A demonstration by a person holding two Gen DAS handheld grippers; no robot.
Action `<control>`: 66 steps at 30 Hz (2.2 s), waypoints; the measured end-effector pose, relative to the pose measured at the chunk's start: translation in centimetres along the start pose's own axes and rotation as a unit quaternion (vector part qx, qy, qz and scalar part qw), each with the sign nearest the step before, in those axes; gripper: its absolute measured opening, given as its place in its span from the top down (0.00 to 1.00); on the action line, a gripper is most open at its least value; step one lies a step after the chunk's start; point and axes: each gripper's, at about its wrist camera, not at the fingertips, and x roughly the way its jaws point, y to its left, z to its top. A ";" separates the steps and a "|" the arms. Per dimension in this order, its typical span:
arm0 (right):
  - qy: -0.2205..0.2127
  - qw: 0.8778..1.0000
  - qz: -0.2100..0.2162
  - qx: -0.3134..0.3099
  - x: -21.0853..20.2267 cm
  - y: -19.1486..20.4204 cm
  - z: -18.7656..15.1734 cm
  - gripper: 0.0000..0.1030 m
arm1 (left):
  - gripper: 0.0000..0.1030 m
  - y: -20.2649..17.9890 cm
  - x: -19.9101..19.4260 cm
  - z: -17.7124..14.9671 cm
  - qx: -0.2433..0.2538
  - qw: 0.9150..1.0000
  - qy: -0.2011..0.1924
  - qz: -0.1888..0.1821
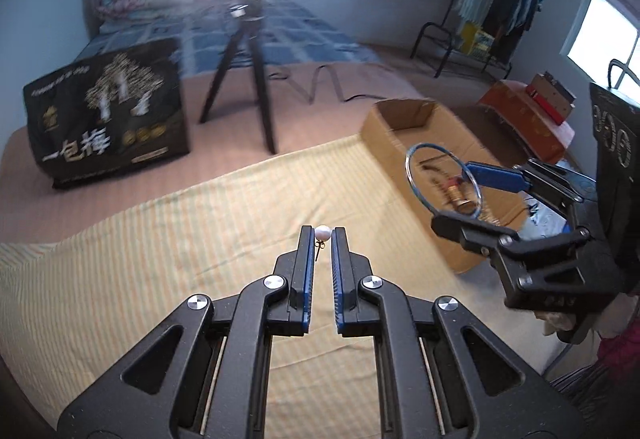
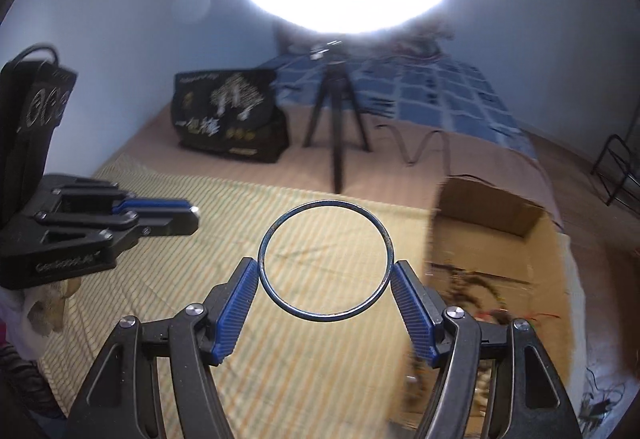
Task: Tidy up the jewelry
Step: 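Carry the bangle with the right tool while the left carries the earring, both over the box, then open the right tool to drop the bangle while the left opens to drop the earring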
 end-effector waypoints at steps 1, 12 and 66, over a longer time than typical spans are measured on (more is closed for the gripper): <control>-0.003 1.000 -0.003 0.006 -0.4 -0.7 -0.1 0.32 | 0.94 -0.5 0.1 0.1 0.002 1.000 -0.002 -0.003; -0.019 0.996 -0.045 0.070 -3.2 -8.8 -1.2 0.32 | 0.94 -7.9 2.3 0.7 0.033 0.998 -0.004 -0.046; -0.025 0.977 -0.088 0.190 -3.7 -17.0 -1.9 0.18 | 0.67 -16.3 6.1 1.1 0.084 0.994 0.001 -0.067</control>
